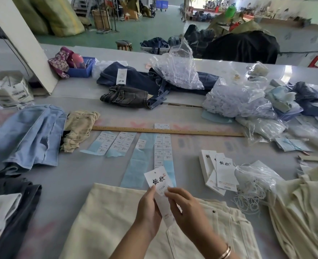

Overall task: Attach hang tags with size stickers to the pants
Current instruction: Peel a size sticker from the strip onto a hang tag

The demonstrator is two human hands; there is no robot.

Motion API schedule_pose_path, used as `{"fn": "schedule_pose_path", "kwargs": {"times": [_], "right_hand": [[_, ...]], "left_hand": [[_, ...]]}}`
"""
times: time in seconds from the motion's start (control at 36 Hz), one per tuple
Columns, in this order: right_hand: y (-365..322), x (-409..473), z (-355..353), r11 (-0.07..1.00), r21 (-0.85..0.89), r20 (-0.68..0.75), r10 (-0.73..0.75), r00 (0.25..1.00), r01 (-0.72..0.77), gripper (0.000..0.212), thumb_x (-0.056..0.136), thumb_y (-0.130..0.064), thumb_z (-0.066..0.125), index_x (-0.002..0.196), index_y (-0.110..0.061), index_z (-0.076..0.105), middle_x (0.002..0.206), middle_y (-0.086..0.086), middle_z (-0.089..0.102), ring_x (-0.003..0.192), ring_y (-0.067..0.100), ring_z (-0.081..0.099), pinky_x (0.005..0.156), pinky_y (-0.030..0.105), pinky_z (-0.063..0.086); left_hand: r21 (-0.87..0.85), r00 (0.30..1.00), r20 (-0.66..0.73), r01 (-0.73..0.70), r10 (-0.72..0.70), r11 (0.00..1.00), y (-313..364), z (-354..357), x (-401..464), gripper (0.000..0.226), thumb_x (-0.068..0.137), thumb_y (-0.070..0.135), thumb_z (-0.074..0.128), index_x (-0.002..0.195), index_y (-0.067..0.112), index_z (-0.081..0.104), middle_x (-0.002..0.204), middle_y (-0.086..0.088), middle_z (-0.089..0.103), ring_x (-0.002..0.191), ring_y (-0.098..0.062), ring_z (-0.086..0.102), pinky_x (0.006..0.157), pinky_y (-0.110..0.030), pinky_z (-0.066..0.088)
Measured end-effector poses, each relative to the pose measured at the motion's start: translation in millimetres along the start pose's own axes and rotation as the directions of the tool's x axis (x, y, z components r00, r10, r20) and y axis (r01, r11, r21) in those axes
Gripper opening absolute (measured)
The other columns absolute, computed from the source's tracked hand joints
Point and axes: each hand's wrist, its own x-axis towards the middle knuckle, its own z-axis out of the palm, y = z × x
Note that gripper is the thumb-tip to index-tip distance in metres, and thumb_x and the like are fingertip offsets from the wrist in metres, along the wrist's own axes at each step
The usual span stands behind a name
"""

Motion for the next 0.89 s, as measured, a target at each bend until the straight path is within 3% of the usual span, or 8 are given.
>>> {"fn": "schedule_pose_path", "kwargs": {"times": [0.11,0.22,0.36,0.53,0.64,0.75,0.83,0.89], "right_hand": [[6.0,-4.7,3.6,0.994,-0.092,0.026,-0.055,0.998,0.057,0.014,0.078,-0.014,0.07,0.09,-0.02,0.074,0.097,-0.008,0.07,0.085,0.011,0.066,0.078,0.018,0.043],[8.1,-11.2,1.1,0.962,-0.227,0.039,-0.147,0.988,0.152,0.014,0.08,-0.029,0.063,0.088,-0.029,0.074,0.097,-0.017,0.07,0.08,0.008,0.065,0.076,0.019,0.033],[10.4,-28.8,-8.8,0.927,-0.326,0.14,-0.148,0.979,0.186,0.021,0.068,-0.047,0.066,0.088,-0.044,0.072,0.105,-0.03,0.065,0.09,0.014,0.066,0.081,0.028,0.044],[37.3,-65.7,-28.7,0.891,-0.36,0.33,-0.154,0.931,0.275,0.029,0.07,-0.059,0.061,0.098,-0.053,0.066,0.115,-0.039,0.057,0.118,0.001,0.053,0.098,0.03,0.04],[85.4,-76.4,-52.4,0.963,-0.265,0.078,-0.031,0.996,0.05,0.007,0.076,-0.036,0.069,0.081,-0.034,0.073,0.08,-0.025,0.068,0.089,0.004,0.065,0.082,0.024,0.039],[143.6,-60.8,-84.1,0.887,-0.312,-0.08,0.331,0.94,-0.339,0.016,0.07,-0.003,0.081,0.075,-0.017,0.073,0.067,-0.002,0.068,0.063,0.022,0.062,0.06,0.033,0.049],[177.6,-42.3,-96.7,0.797,-0.381,-0.038,0.492,0.869,-0.468,0.006,0.079,-0.011,0.073,0.085,-0.012,0.074,0.081,0.008,0.072,0.076,0.03,0.065,0.067,0.034,0.048],[196.4,-34.6,-93.0,0.723,-0.48,0.036,0.582,0.812,-0.497,0.016,0.089,-0.027,0.061,0.095,-0.016,0.071,0.094,0.009,0.071,0.092,0.029,0.063,0.074,0.034,0.046]], "left_hand": [[0.029,1.0,0.006,-0.008,0.008,1.0,-2.2,4.4,-4.2,0.035,0.101,0.027,0.038,0.109,0.003,0.061,0.09,-0.018,0.073,0.075,-0.027,0.07,0.061,-0.034,0.056],[0.219,0.996,-0.043,-0.07,0.081,0.973,-7.5,8.9,-8.4,0.016,0.096,0.007,0.05,0.1,0.0,0.064,0.082,-0.017,0.072,0.062,-0.023,0.069,0.049,-0.028,0.054],[0.258,0.987,-0.157,0.021,0.021,0.966,-18.4,4.0,-2.9,0.014,0.096,0.006,0.05,0.098,0.001,0.063,0.084,-0.021,0.065,0.063,-0.03,0.061,0.045,-0.028,0.052],[0.241,0.971,-0.238,0.091,-0.032,0.966,-27.7,-2.8,9.9,0.01,0.096,0.007,0.051,0.102,0.004,0.059,0.088,-0.023,0.061,0.079,-0.035,0.059,0.08,-0.052,0.049],[0.272,0.96,-0.276,0.121,-0.043,0.955,-35.7,-8.4,14.9,0.011,0.097,0.011,0.052,0.09,0.008,0.06,0.076,-0.016,0.064,0.053,-0.031,0.064,0.04,-0.039,0.051],[0.304,0.958,-0.279,0.158,-0.071,0.939,-44.9,-13.0,16.2,0.011,0.097,0.013,0.051,0.091,0.009,0.06,0.081,-0.016,0.064,0.06,-0.032,0.062,0.037,-0.033,0.048],[0.338,0.955,-0.285,0.177,-0.079,0.924,-51.3,-12.2,16.5,0.01,0.096,0.011,0.052,0.094,0.008,0.061,0.078,-0.015,0.063,0.064,-0.032,0.06,0.039,-0.037,0.05],[0.366,0.953,-0.294,0.179,-0.07,0.913,-55.2,-9.9,17.0,0.011,0.095,0.011,0.054,0.092,0.008,0.063,0.076,-0.016,0.063,0.065,-0.032,0.059,0.043,-0.04,0.051]]}}
